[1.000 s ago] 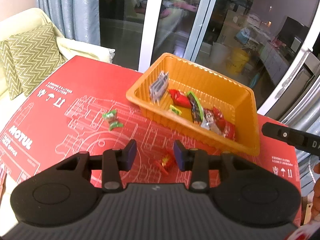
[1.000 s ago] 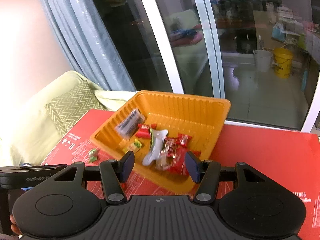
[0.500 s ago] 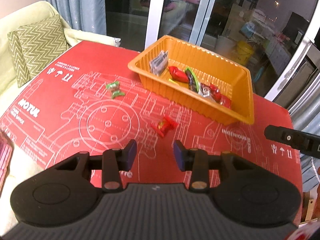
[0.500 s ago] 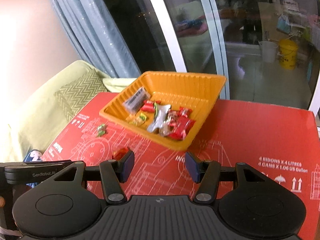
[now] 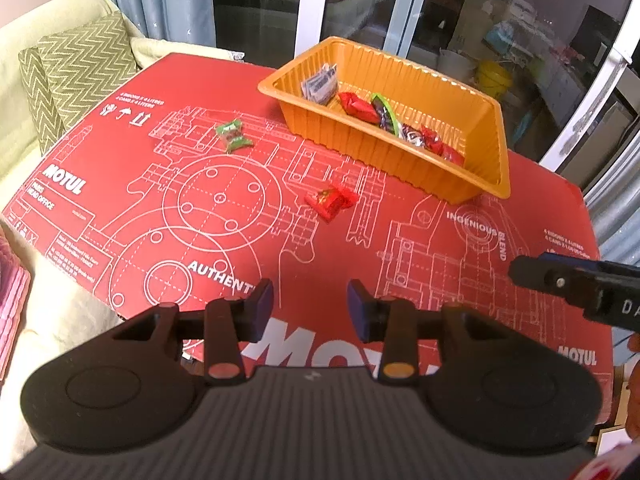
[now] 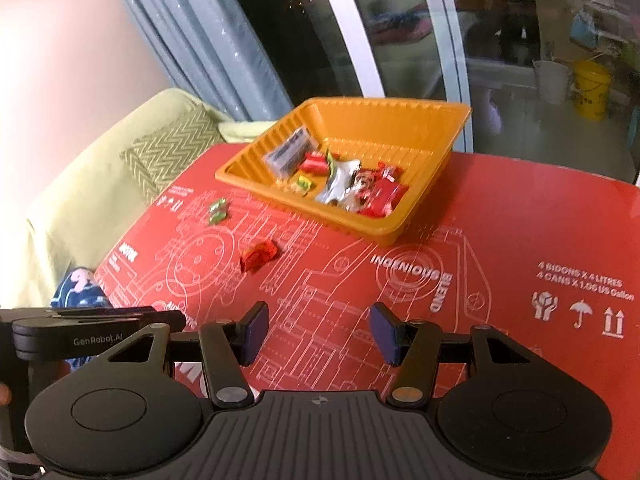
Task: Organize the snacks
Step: 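Withdraw both tools from the tray toward the remaining candies on the mat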
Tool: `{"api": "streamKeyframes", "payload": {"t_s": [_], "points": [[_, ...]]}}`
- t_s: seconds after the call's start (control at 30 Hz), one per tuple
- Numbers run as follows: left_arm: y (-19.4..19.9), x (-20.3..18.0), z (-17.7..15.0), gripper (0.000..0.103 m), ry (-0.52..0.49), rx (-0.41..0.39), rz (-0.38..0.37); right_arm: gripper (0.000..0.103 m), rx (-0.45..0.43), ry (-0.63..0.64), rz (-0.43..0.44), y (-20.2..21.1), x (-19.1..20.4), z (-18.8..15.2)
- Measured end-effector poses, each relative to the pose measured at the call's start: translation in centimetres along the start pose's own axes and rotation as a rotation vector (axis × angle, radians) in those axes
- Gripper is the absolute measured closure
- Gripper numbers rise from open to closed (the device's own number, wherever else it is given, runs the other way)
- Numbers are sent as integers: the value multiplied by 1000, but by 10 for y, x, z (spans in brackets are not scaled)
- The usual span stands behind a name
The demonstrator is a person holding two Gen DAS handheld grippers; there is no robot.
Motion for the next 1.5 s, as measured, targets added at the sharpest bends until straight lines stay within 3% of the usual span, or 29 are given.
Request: {"api": "streamKeyframes", "payload": {"t_s": [0.77, 1.5], "points": [[-26, 41, 17, 66, -7, 68, 0, 47, 104, 0, 13, -66, 42, 6], [-46, 90, 50, 66, 16, 80, 10, 47, 131, -36, 7, -134, 73, 35]]}}
Point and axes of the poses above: each gripper's, at about its wrist camera, not at the fingertips, and y roughly against the way its jaws point, x to its left, z to its top, the point moved 9 cm from there along -y, roughly the way its jaws point, and after that the axes turned 10 degrees about y, right-handed, at the moved point
